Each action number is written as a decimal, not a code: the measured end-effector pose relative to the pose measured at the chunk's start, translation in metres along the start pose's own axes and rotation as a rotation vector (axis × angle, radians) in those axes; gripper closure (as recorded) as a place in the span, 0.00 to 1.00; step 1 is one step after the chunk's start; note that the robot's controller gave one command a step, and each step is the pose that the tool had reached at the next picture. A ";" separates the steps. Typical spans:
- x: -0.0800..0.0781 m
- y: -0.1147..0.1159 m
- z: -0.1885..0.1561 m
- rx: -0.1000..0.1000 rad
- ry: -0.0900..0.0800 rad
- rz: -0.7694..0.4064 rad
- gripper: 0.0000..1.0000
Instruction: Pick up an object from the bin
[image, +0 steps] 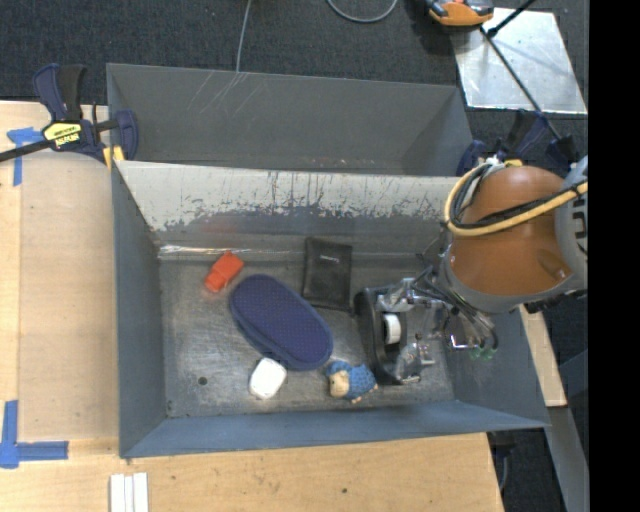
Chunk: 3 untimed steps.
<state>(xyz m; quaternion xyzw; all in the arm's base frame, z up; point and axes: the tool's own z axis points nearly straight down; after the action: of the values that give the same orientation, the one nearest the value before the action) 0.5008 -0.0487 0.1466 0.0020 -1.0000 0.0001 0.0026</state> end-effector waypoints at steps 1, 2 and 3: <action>-0.005 0.013 0.014 -0.004 -0.027 0.049 0.00; -0.114 0.037 0.072 0.001 0.002 -0.266 0.00; -0.122 0.039 0.067 0.002 -0.038 -0.262 1.00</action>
Offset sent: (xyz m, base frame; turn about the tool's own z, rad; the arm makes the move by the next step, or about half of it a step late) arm -0.0046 0.0334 -0.0682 0.1221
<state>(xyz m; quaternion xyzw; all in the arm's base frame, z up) 0.6220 -0.0094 0.0793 0.1327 -0.9910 0.0005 -0.0163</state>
